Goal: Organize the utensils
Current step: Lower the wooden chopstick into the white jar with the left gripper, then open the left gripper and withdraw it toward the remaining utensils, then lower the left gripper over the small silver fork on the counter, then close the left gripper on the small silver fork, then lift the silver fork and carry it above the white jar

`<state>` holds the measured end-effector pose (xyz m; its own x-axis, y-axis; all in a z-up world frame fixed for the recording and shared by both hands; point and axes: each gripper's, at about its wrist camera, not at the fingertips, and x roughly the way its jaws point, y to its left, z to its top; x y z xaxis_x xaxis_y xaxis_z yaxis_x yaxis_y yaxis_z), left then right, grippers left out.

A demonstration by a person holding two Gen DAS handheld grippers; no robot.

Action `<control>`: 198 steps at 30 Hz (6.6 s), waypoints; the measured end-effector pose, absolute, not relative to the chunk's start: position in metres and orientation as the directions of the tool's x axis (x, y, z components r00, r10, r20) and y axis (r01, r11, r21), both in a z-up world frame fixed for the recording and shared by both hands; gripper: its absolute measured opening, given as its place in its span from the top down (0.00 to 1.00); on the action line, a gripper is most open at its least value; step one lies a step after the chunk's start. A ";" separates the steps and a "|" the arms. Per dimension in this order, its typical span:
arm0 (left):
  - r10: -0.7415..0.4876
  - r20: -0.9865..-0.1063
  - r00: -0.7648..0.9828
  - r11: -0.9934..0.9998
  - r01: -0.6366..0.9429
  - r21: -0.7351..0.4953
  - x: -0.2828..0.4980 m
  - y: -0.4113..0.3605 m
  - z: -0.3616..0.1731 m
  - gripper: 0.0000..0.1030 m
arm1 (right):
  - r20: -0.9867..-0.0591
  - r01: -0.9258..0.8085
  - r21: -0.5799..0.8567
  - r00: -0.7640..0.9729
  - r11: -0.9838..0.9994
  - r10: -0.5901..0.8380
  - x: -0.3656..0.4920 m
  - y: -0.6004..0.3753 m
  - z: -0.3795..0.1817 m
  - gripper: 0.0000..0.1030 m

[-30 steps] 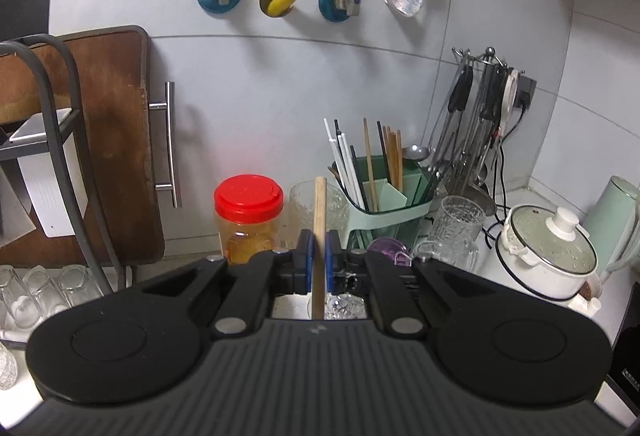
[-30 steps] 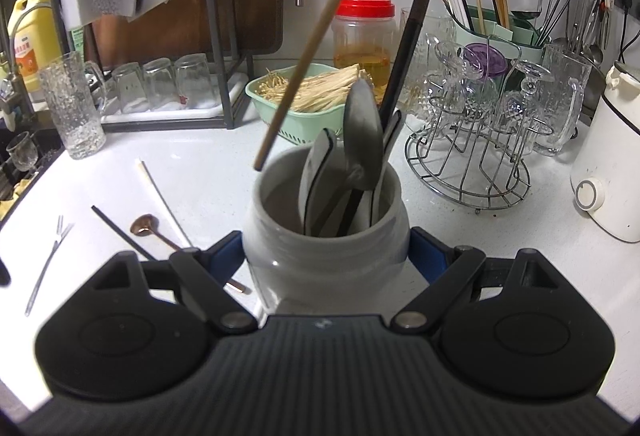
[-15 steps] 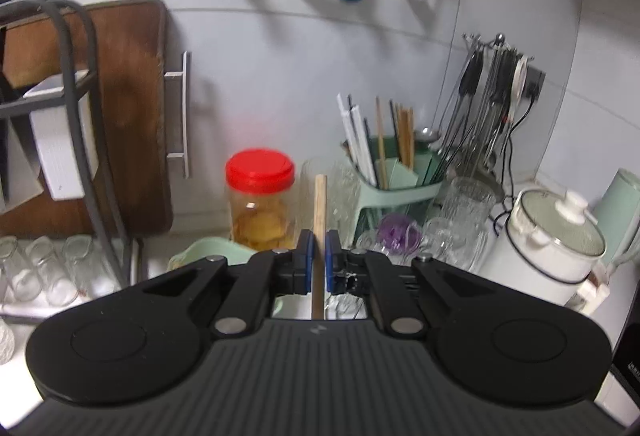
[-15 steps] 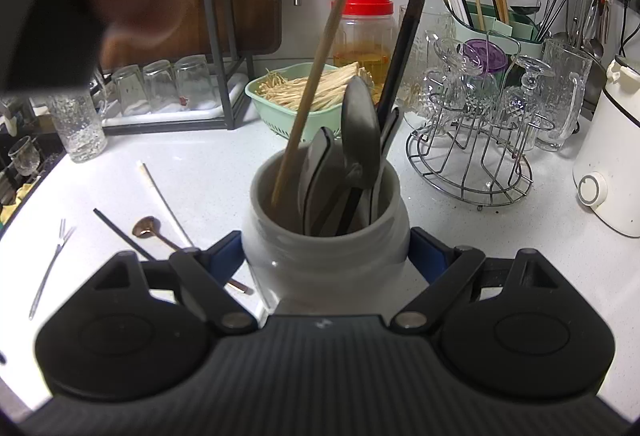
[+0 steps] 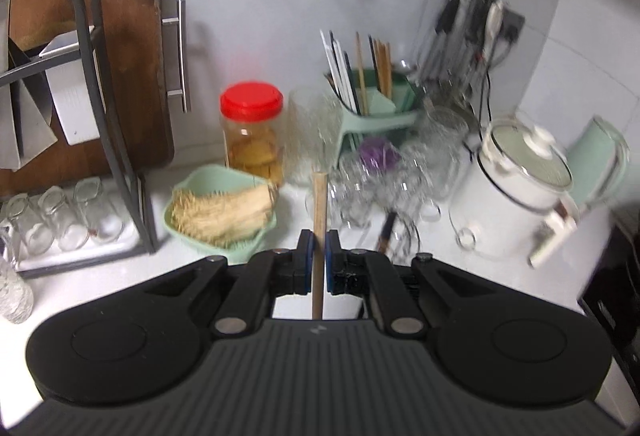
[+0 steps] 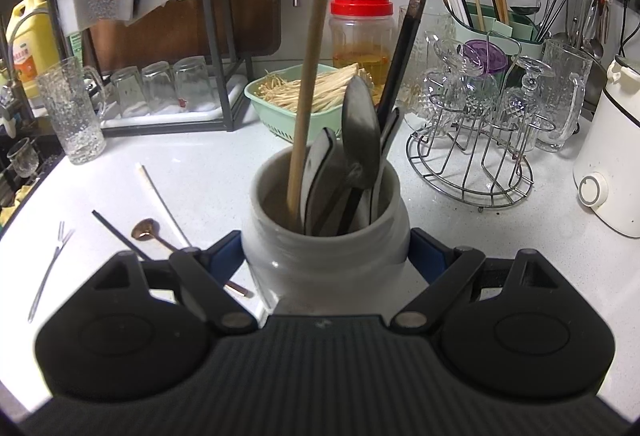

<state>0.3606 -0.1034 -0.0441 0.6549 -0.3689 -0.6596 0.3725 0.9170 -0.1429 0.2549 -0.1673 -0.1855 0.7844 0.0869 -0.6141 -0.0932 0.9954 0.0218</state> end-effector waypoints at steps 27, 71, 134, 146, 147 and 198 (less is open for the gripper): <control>-0.317 -0.785 0.532 0.921 0.371 -0.120 0.353 -0.121 -0.046 0.92 | -0.608 -0.116 0.022 0.787 0.993 0.106 0.253 -0.168 -0.186 0.13; -0.120 -0.795 0.594 0.989 -0.003 -0.151 0.297 0.126 -0.136 0.37 | -0.591 -0.072 0.026 0.803 0.997 0.074 0.249 -0.164 -0.187 0.13; -0.095 -0.849 0.519 0.984 -0.082 -0.160 0.342 0.194 -0.242 0.91 | -0.659 0.000 -0.016 0.752 1.000 -0.011 0.254 -0.156 -0.181 0.13; -0.075 -0.825 0.560 0.993 -0.038 -0.116 0.347 0.190 -0.208 0.92 | -0.689 -0.025 -0.026 0.725 0.999 0.000 0.259 -0.156 -0.179 0.13; -0.076 -0.825 0.561 0.992 -0.040 -0.119 0.346 0.189 -0.204 0.92 | -0.695 -0.027 -0.026 0.719 0.999 0.001 0.260 -0.157 -0.178 0.13; -0.198 -0.672 0.714 0.974 0.220 -0.052 0.331 0.031 -0.073 0.99 | -0.678 -0.092 -0.051 0.734 0.994 0.034 0.253 -0.156 -0.179 0.12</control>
